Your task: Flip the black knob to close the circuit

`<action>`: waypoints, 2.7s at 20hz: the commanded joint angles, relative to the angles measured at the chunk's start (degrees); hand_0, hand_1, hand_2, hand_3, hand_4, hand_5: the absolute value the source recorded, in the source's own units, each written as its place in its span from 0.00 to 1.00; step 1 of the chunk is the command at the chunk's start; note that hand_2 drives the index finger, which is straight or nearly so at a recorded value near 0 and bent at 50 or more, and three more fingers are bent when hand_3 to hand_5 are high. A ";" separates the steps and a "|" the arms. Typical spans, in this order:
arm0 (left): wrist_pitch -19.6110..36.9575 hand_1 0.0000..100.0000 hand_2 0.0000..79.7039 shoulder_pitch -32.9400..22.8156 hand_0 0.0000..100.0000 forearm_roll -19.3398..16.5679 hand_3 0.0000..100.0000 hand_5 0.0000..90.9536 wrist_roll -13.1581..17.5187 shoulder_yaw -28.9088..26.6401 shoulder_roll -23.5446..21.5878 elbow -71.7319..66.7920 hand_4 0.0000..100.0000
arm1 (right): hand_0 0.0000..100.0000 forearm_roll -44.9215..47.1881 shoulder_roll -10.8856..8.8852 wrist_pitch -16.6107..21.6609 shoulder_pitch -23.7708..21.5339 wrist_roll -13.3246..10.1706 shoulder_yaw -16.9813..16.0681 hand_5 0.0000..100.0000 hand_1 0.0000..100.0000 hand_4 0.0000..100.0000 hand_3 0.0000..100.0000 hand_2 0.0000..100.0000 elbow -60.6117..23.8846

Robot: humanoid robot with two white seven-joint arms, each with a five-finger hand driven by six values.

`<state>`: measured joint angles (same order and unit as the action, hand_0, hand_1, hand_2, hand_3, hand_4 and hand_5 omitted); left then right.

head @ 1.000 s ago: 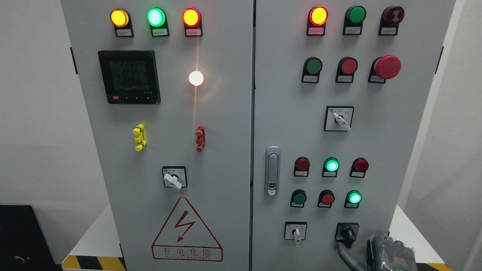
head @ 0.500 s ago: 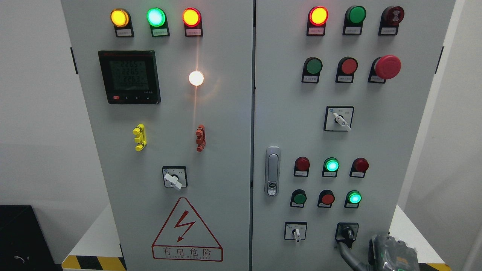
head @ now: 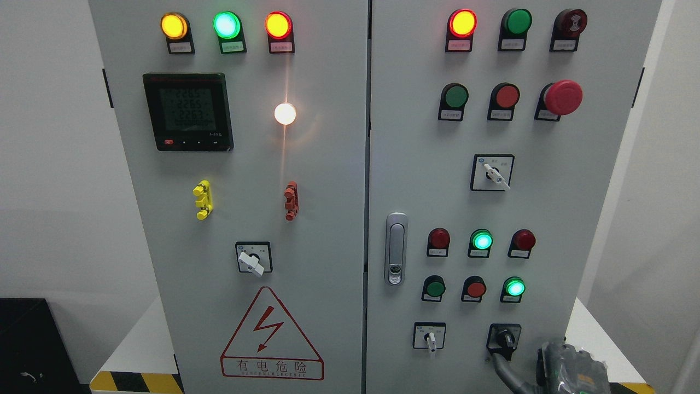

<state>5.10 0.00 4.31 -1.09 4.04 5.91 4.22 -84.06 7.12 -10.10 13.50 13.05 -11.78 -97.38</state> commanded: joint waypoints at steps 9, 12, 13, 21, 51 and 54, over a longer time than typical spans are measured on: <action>0.00 0.56 0.00 -0.35 0.12 0.00 0.00 0.00 -0.05 0.00 -0.02 0.00 0.00 | 0.00 0.21 -0.01 -0.18 0.04 -0.13 -2.10 0.98 0.01 0.95 1.00 0.91 -0.26; 0.00 0.56 0.00 -0.35 0.12 0.00 0.00 0.00 -0.05 0.00 -0.02 0.00 0.00 | 0.00 0.39 0.08 -0.18 0.13 -0.13 -2.45 0.98 0.01 0.95 1.00 0.91 -0.35; 0.00 0.56 0.00 -0.35 0.12 0.00 0.00 0.00 -0.05 0.00 -0.02 0.00 0.00 | 0.00 0.39 0.00 -0.18 0.13 -0.13 -2.54 0.98 0.01 0.95 1.00 0.91 -0.35; 0.00 0.56 0.00 -0.35 0.12 0.00 0.00 0.00 -0.05 0.00 -0.02 0.00 0.00 | 0.00 0.83 0.08 -0.27 0.48 -0.13 -2.98 0.98 0.01 0.95 1.00 0.91 -0.44; 0.00 0.56 0.00 -0.35 0.12 0.00 0.00 0.00 -0.05 0.00 -0.02 0.00 0.00 | 0.00 1.27 0.17 -0.36 0.74 -0.13 -3.25 0.98 0.01 0.95 1.00 0.90 -1.05; 0.00 0.56 0.00 -0.35 0.12 0.00 0.00 0.00 -0.05 0.00 0.07 0.00 0.00 | 0.00 1.27 0.17 -0.36 0.83 -0.13 -3.25 0.98 0.01 0.95 1.00 0.90 -1.05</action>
<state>5.10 0.00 4.32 -1.10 4.04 5.89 4.22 -82.82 7.29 -10.42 14.25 13.02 -14.95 -98.09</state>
